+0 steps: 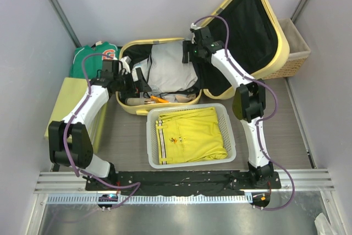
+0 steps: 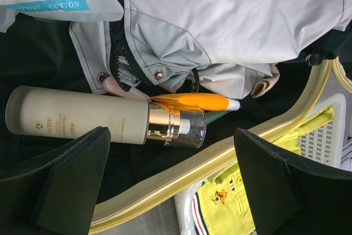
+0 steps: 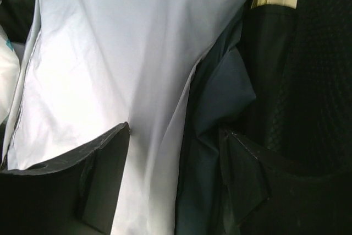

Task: Open, take out, and arrange the luggage
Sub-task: Pick up the clothes from the luggage.

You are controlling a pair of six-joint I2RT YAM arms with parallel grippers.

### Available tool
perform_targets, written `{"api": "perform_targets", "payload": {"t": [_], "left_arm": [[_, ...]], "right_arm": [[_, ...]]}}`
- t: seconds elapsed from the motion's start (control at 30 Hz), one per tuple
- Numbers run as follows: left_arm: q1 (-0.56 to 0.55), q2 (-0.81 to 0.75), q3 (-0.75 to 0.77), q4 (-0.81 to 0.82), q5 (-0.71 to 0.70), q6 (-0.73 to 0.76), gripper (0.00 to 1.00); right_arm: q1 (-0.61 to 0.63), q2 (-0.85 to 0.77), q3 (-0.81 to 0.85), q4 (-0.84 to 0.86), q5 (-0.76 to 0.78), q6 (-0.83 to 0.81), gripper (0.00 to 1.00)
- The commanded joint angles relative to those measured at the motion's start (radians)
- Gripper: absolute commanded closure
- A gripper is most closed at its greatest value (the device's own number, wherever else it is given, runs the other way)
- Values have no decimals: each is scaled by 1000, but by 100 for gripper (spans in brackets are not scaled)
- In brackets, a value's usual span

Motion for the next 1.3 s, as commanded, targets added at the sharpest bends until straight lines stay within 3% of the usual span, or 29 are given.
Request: {"api": "perform_targets", "payload": {"t": [0.0,0.27,0.37,0.47,0.5,0.6,1.03,1.27], "left_arm": [[6,-14,2,19,26,18,0],[6,-27,-6,24,32,15,0],[6,-35,-7,27,33,12,0],[6,-41,-9,30,38,12,0],[6,-43,-9,30,38,12,0],[6,-54,-14,33,37,11,0],[10,-95,2,71,38,-15,0],[12,-92,45,166,87,-101,0]], "right_arm": [[23,111,58,-15,15,32,27],[63,206,161,-72,14,26,26],[86,215,158,-80,12,19,36],[96,218,163,-78,-20,28,57],[96,218,163,-78,-27,32,73],[100,195,172,-68,-40,46,99],[96,-188,112,106,63,74,99],[50,-368,-63,115,135,63,99]]}}
